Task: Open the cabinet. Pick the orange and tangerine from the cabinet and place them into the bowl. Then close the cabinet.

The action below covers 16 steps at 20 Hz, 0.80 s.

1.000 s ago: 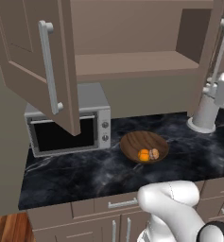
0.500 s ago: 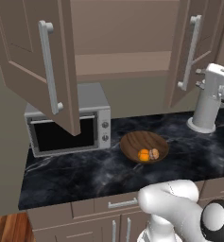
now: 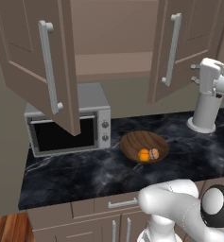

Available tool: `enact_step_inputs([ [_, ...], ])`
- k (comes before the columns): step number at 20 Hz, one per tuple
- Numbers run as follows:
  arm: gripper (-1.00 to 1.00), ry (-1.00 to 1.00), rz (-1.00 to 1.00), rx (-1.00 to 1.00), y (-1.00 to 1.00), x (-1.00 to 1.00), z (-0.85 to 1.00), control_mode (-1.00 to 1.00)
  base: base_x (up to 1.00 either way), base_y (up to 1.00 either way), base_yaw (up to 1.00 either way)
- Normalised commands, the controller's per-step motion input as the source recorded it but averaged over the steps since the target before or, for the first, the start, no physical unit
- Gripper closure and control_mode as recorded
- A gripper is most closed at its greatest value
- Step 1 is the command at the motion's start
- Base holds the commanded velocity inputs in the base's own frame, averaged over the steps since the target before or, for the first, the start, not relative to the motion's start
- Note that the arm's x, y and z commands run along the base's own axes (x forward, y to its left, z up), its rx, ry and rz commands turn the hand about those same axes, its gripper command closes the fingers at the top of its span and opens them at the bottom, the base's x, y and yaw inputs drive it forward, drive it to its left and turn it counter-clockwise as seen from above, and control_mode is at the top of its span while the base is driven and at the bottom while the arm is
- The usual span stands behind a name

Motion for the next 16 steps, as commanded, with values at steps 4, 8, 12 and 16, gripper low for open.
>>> enact_step_inputs([
  [4,-1.00,0.02,0.00,0.00,0.00,0.48,0.00,-1.00,0.00,0.00,0.00],
  [8,-1.00,0.00,0.00,0.00,0.00,0.59,0.00,-1.00,0.00,0.00,0.00],
  [12,-1.00,0.00,-0.02,0.00,0.00,0.56,0.00,-1.00,0.00,0.00,0.00],
  [16,-1.00,0.00,-0.05,0.00,0.00,0.53,0.00,-1.00,0.00,0.00,0.00],
])
